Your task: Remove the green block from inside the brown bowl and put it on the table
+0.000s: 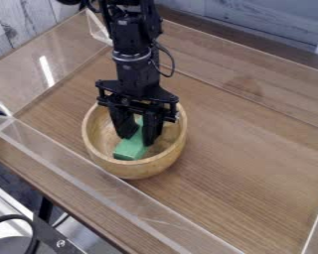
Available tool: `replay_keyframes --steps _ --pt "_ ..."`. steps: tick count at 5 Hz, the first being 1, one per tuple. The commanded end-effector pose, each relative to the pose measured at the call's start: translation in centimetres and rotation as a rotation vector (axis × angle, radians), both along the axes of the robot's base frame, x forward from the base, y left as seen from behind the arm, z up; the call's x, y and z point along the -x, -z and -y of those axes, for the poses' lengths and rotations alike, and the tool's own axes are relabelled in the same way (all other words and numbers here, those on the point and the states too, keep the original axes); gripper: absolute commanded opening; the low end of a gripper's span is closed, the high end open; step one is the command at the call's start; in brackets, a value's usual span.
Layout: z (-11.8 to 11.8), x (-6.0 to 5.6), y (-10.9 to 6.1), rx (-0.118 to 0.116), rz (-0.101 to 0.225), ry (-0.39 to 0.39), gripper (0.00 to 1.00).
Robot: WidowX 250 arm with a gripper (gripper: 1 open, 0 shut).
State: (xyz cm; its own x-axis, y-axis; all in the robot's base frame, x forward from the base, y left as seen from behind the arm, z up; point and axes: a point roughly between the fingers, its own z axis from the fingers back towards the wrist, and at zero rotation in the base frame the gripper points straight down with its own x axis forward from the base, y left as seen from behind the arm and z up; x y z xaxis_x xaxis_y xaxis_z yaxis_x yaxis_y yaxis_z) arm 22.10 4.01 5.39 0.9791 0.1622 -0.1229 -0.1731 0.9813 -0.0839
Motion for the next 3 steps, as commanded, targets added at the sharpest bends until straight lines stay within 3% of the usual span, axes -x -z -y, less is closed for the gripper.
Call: replay_keyframes --steps 1,3 --pt "-0.13 -1.27 -1.19 -0.010 0.050 0.002 0.00" --pt "-0.03 -1.36 -1.44 -0.007 0.047 -0.002 0.00"
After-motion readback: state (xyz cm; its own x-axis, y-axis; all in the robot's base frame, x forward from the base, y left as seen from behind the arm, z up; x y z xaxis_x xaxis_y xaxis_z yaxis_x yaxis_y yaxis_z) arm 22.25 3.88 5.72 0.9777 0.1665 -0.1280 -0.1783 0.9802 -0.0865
